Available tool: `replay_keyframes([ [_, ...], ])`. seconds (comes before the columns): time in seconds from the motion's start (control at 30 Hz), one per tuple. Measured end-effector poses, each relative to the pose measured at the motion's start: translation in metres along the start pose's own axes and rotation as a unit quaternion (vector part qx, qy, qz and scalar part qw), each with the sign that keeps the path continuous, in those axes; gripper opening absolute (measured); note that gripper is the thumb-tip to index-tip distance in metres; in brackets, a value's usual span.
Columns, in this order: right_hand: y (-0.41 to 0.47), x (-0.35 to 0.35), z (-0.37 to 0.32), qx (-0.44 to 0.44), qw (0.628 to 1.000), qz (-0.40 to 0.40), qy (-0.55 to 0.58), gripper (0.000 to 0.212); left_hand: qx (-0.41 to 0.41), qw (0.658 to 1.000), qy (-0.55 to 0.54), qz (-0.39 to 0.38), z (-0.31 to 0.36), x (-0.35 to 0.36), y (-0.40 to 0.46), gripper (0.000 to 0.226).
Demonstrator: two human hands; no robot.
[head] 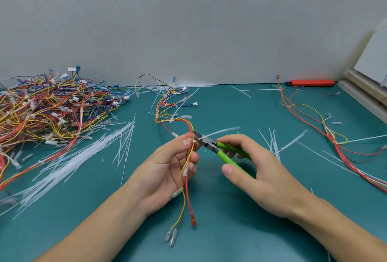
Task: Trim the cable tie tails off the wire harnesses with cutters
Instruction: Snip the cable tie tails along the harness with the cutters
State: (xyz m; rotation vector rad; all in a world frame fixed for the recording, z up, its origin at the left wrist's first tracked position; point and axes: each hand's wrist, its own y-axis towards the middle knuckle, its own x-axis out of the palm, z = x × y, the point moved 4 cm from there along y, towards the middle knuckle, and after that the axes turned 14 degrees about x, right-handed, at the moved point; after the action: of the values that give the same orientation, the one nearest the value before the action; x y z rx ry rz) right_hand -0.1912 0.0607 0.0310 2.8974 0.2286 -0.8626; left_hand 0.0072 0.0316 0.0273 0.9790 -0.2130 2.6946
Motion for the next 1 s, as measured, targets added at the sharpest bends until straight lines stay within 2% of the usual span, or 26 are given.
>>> replay_keyframes([
  [0.17, 0.0013, -0.0046, 0.0007, -0.020, 0.999, 0.011, -0.030, 0.042, 0.022, 0.999, 0.021, -0.009, 0.0048, 0.0000, 0.0016, 0.028],
  [0.43, 0.0001, -0.0016, -0.0019, -0.033, 0.999, 0.016, -0.021, 0.041, 0.024, 0.998, 0.051, -0.032, 0.0029, 0.0006, -0.0002, 0.021],
  [0.67, 0.0009, -0.0032, -0.0021, -0.039, 0.998, 0.025, -0.031, 0.041, 0.026, 0.998, 0.053, -0.033, 0.0001, -0.0011, 0.0009, 0.032],
  [1.0, 0.0025, -0.0033, 0.0007, -0.046, 0.997, 0.034, -0.052, 0.040, 0.019, 0.998, 0.057, -0.031, -0.0034, -0.0028, 0.0007, 0.026],
])
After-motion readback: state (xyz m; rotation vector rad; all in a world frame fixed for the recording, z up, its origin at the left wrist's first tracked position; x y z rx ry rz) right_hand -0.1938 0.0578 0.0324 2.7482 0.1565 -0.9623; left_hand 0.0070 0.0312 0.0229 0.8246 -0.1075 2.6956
